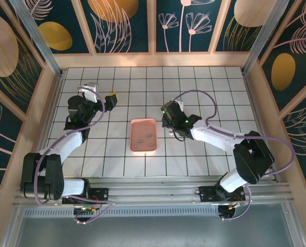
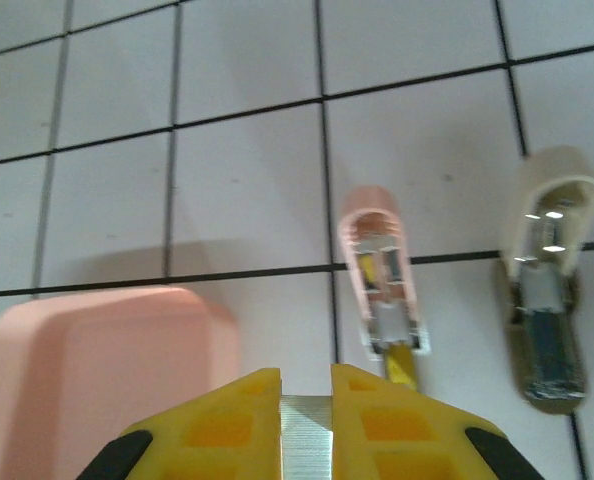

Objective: Load the staples into the stapler

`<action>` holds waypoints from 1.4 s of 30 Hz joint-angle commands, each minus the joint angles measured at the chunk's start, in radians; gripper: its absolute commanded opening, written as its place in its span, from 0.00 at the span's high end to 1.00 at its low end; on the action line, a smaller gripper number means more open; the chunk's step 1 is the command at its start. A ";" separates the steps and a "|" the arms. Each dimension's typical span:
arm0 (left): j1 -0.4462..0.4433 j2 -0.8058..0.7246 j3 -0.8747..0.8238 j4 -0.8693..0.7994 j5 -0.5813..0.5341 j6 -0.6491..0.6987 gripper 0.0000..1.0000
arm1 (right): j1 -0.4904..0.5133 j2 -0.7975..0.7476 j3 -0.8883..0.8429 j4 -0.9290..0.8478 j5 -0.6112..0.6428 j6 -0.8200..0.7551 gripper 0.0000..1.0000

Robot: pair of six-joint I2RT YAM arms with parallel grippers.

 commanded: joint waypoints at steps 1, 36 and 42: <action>0.001 -0.025 -0.024 0.069 0.057 0.039 0.04 | -0.015 -0.035 -0.066 0.073 0.021 -0.056 0.85; -0.002 0.024 0.098 -0.394 0.497 0.489 0.03 | -0.070 0.064 -0.074 0.136 -0.058 -0.154 0.85; -0.002 0.036 0.097 -0.378 0.483 0.474 0.03 | -0.079 0.086 -0.061 0.123 -0.049 -0.174 0.84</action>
